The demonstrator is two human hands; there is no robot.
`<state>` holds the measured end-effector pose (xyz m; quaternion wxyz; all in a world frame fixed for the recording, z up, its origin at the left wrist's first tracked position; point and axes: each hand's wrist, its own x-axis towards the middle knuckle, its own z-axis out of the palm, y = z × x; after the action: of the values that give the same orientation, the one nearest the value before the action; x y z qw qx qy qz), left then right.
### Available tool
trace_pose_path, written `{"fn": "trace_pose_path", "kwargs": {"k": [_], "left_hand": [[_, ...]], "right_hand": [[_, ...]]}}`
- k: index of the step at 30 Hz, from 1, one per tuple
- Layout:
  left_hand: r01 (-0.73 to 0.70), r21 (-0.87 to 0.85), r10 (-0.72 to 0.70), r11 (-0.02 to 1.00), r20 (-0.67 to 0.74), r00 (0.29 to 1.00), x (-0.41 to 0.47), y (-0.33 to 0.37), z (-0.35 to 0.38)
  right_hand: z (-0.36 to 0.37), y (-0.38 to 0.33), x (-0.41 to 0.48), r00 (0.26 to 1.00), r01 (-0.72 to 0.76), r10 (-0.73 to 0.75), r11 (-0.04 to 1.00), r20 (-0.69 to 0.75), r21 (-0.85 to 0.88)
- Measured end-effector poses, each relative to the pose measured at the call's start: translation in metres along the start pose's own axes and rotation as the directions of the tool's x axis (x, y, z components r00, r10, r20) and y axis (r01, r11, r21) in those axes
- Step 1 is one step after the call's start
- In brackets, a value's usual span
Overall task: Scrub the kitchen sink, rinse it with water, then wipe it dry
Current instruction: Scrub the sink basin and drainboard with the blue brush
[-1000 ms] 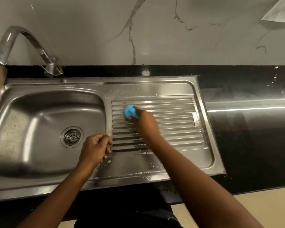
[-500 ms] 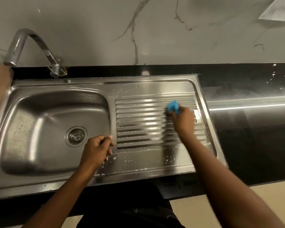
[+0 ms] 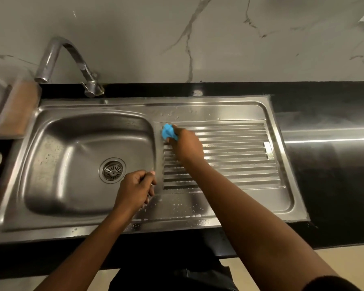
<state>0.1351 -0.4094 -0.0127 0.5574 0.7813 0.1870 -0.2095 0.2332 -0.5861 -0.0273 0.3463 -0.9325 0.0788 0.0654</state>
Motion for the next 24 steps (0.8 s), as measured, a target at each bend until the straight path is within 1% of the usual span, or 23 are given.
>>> {"fn": "trace_pose_path", "kwargs": {"k": [3,6,9,11,13,17,20,22,24], "left_hand": [[-0.004,0.000,0.004,1.000,0.017,1.000,0.002,0.000,0.000],[-0.011,0.004,0.011,1.000,0.042,0.999,0.001,-0.001,-0.003],[-0.019,0.006,0.019,1.000,0.047,0.999,0.002,-0.001,-0.008],[-0.018,-0.003,0.018,1.000,0.045,0.999,0.003,-0.002,-0.011],[-0.016,-0.001,0.016,1.000,0.045,0.999,0.002,-0.003,-0.014],[-0.015,0.004,0.014,1.000,0.049,0.999,0.001,-0.006,-0.017],[-0.016,0.013,0.016,1.000,0.038,0.999,0.001,-0.004,-0.018],[-0.018,0.015,0.018,1.000,0.037,0.999,0.000,-0.004,-0.017],[-0.019,0.017,0.018,1.000,0.044,0.999,0.000,-0.004,-0.018]], "right_hand": [[-0.032,0.045,-0.005,0.984,-0.128,0.137,0.988,-0.113,0.084],[-0.075,0.085,-0.010,0.945,-0.246,0.251,0.968,-0.211,0.052],[-0.085,0.094,-0.010,0.912,-0.317,0.322,0.947,-0.254,0.059],[-0.069,0.079,-0.008,0.918,-0.299,0.299,0.953,-0.259,0.041],[-0.044,0.057,-0.006,0.938,-0.248,0.250,0.968,-0.239,0.041],[0.007,0.005,-0.003,0.985,-0.092,0.090,0.996,-0.146,-0.009],[0.029,-0.024,0.003,0.998,0.006,-0.012,0.995,-0.067,-0.098],[0.031,-0.026,0.008,0.998,0.029,-0.035,0.990,-0.043,-0.141],[0.023,-0.012,0.009,0.998,0.007,-0.012,0.997,-0.062,-0.082]]}}
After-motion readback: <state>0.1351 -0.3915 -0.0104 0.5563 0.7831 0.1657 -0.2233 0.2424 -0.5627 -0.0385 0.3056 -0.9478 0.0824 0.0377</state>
